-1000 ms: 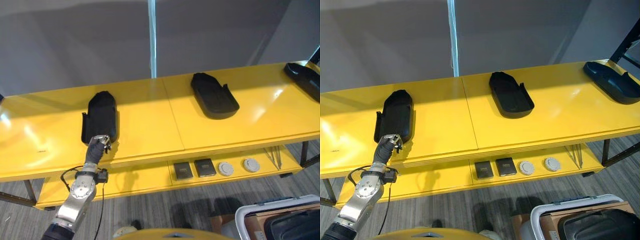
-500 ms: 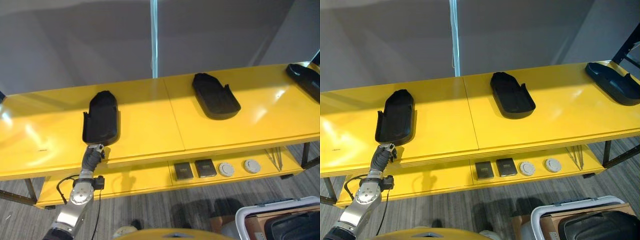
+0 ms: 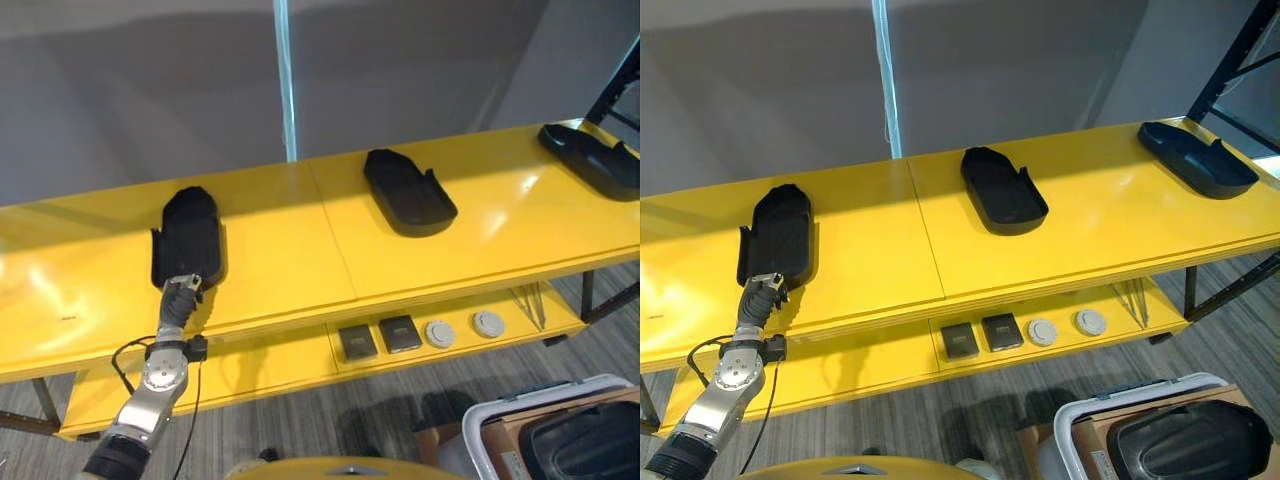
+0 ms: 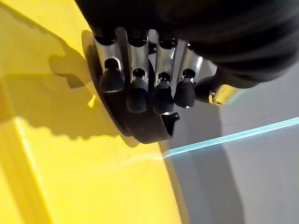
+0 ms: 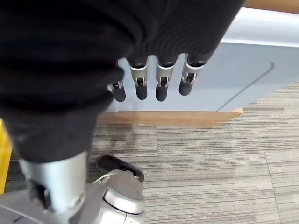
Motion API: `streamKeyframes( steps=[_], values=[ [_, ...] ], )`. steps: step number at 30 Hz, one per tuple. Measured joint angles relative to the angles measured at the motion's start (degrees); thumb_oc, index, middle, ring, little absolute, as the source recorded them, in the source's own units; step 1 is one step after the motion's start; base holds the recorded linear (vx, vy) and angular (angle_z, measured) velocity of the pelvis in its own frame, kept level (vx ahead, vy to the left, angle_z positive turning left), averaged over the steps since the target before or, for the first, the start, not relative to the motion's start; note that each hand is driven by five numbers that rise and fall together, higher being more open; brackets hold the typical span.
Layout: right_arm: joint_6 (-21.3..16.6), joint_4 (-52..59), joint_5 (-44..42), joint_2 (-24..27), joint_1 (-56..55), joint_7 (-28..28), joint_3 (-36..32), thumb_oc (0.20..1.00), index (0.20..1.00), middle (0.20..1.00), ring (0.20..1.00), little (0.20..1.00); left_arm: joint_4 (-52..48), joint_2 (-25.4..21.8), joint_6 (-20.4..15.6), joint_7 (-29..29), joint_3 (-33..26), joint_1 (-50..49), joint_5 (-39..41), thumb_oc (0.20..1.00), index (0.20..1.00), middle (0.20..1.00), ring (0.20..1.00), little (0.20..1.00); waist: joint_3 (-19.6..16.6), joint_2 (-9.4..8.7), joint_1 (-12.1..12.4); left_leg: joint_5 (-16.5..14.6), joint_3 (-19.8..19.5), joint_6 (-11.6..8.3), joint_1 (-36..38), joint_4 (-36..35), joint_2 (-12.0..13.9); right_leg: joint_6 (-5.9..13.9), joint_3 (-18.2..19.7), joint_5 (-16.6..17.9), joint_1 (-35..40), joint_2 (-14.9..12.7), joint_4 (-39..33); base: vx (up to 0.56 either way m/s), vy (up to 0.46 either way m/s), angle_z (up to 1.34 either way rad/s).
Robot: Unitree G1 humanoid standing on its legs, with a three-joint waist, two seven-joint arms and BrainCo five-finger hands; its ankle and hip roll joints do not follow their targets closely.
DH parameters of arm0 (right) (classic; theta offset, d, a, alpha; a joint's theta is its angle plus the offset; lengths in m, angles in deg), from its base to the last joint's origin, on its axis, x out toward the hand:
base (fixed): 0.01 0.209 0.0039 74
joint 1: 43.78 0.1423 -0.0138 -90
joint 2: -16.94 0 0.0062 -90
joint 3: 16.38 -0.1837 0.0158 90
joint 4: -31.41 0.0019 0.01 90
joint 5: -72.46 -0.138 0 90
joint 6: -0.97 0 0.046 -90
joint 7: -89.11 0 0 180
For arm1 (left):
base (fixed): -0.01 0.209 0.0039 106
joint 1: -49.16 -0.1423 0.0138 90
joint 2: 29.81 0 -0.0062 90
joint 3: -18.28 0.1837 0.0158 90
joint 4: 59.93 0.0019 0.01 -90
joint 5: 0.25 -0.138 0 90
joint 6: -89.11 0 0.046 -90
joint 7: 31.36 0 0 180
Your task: Move parts from the plastic box to the shelf.
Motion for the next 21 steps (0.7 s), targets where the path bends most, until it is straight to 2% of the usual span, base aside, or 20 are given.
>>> streamKeyframes(
  steps=[11, 21],
  values=[
    [0.05, 0.07, 0.31, 0.11, -0.09, -0.46, 0.19, 1.0, 1.0, 1.0, 1.0, 1.0, 6.48, 1.54, 1.28, -1.1, -0.59, 2.47, 0.05, 0.2, 0.2, 0.2, 0.2, 0.2, -0.43, -0.22, -0.83, -0.32, 1.12, -0.03, 0.58, -0.01, 0.08, 0.0, 1.16, 0.26, -0.05, 0.04, -0.05, 0.01, -0.001, -0.04],
    [0.06, 0.11, 2.45, 0.12, -0.16, -0.5, 1.42, 1.0, 1.0, 1.0, 1.0, 1.0, 10.65, 1.63, 0.78, -1.42, -1.06, 4.49, -0.06, 0.2, 0.2, 0.2, 0.2, 0.2, -1.36, -0.69, -0.87, -0.34, 1.27, -0.02, 0.67, -0.01, 0.08, 0.01, 1.32, 0.29, -0.05, 0.05, -0.03, 0.0, 0.0, 0.0]
  ],
)
